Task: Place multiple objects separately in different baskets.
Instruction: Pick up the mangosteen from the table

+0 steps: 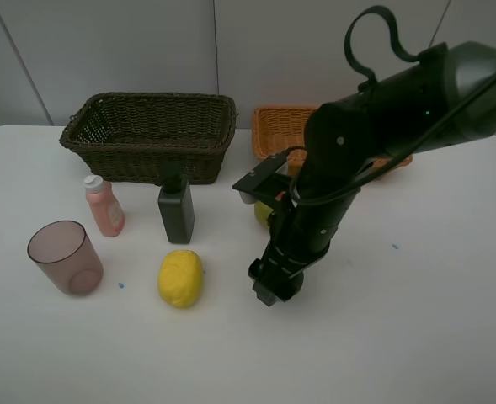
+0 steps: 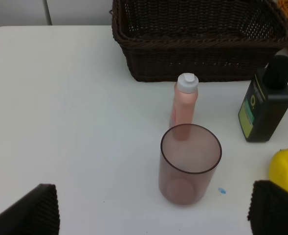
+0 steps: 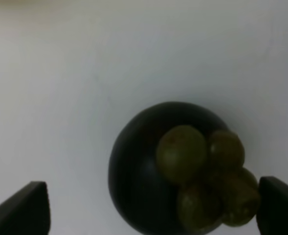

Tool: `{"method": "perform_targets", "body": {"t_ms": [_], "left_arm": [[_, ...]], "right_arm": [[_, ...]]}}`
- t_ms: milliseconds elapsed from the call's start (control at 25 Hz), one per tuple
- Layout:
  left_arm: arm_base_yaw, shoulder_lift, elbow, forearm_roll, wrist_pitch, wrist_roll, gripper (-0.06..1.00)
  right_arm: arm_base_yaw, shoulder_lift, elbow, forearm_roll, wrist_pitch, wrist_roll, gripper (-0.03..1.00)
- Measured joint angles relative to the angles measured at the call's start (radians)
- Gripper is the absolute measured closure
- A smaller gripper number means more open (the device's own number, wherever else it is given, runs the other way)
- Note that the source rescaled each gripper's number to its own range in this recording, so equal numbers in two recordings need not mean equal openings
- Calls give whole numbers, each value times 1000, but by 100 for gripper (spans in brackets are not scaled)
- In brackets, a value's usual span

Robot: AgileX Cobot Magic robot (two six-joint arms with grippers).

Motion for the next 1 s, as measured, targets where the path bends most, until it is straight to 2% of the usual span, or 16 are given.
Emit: {"method": "perform_targets", "body": {"t_ms": [800, 1000], "left_arm": [[0, 0, 0, 0, 0, 0, -6], [0, 0, 0, 0, 0, 0, -6]], "right_arm": [[0, 3, 0, -20, -43, 1, 8], [0, 3, 0, -20, -43, 1, 11]]}}
